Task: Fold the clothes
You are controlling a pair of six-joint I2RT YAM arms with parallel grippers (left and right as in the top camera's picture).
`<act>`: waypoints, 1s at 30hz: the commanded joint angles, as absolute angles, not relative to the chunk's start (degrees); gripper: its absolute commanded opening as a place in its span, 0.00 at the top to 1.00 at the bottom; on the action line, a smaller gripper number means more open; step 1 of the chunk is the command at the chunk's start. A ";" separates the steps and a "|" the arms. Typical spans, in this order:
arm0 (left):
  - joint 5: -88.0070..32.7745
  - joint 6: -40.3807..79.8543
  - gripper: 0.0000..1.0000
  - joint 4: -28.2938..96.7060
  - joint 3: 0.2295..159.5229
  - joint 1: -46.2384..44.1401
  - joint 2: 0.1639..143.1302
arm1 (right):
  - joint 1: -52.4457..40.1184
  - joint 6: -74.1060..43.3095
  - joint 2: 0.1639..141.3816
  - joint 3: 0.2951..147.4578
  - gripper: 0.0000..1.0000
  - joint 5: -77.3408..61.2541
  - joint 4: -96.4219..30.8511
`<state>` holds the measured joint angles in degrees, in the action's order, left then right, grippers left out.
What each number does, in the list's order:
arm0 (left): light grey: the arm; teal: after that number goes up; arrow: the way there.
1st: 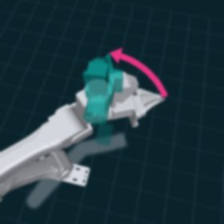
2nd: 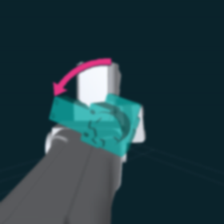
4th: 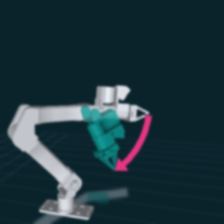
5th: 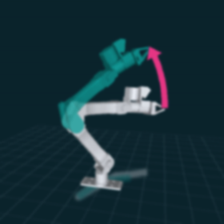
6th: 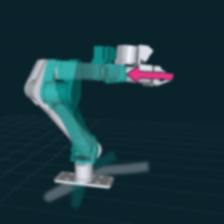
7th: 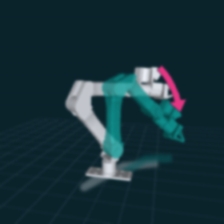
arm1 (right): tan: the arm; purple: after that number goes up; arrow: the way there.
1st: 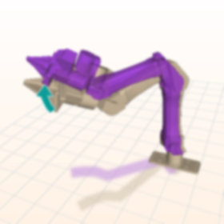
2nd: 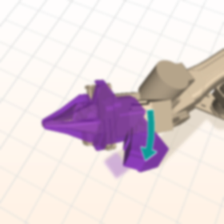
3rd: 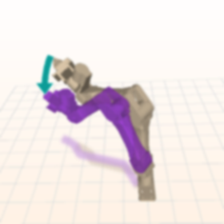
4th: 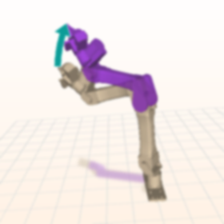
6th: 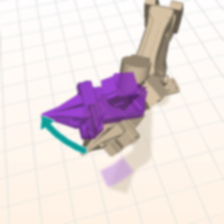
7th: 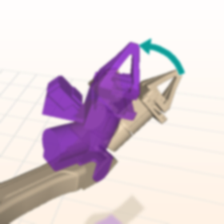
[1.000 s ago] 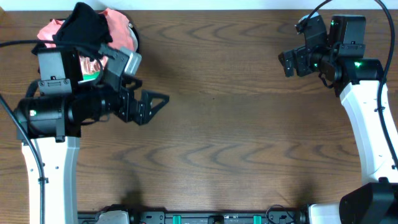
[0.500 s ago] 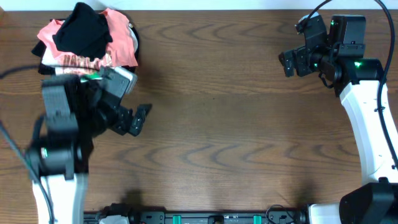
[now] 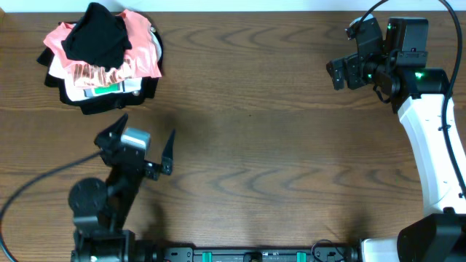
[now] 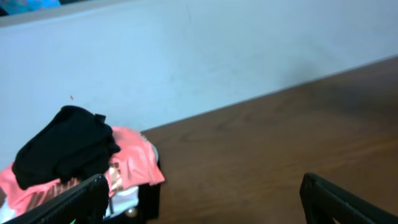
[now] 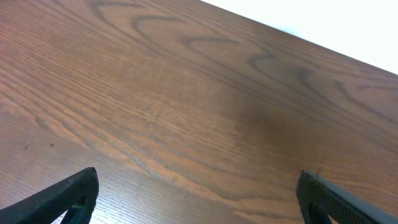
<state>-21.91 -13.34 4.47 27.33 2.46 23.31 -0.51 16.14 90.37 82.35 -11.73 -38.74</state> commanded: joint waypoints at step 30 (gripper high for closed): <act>-9.13 -1.63 0.02 -5.58 0.23 2.17 0.08 | -0.71 16.97 90.13 82.76 0.01 -11.57 -38.81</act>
<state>-12.14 -2.79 -6.76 0.89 2.46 0.64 -0.51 16.14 90.37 82.35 -11.73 -38.76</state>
